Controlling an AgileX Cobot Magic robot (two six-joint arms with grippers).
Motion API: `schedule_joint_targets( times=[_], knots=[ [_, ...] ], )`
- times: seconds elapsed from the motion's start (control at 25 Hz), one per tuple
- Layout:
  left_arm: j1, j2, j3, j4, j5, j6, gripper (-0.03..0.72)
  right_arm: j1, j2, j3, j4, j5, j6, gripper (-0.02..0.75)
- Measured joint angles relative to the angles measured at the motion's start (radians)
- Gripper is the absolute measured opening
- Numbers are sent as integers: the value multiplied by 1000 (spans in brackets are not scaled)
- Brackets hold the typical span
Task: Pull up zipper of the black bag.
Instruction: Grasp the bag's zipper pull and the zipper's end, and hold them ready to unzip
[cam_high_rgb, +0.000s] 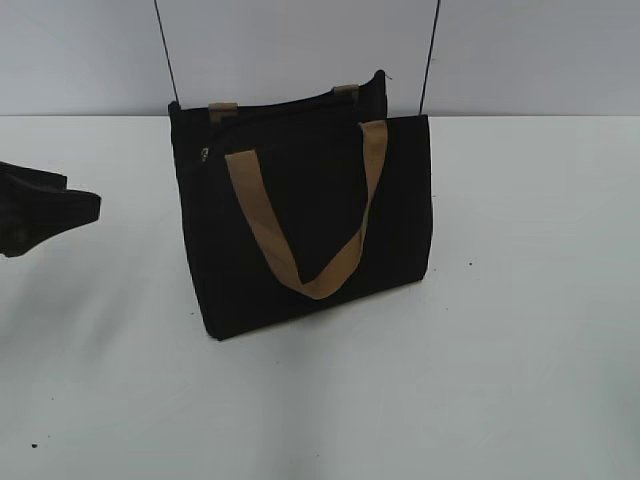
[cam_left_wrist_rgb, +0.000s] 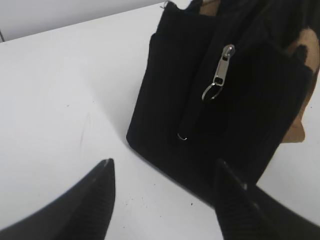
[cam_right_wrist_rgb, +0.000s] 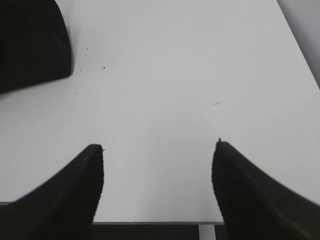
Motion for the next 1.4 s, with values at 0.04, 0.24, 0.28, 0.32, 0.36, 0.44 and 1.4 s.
schedule_joint_targets(
  times=[0.04,0.24,0.28,0.32,0.36,0.44,1.4],
  knots=[
    [-2,26,0,-26,11,40,480,0,0,0,0,0,0,517],
    [-27,140,-1,-81,36,262,478,0,0,0,1,0,0,517],
    [-33,159,-2,-83,47,301,477,0,0,0,1,0,0,517],
    [-39,181,-2,-84,65,350,473,0,0,0,1,0,0,517],
    [-45,202,-2,-84,83,393,471,0,0,0,1,0,0,517],
    [-56,237,-5,-84,113,443,469,0,0,0,1,0,0,517],
    [-127,495,-225,-87,175,473,469,0,0,0,37,0,0,517]
  ],
)
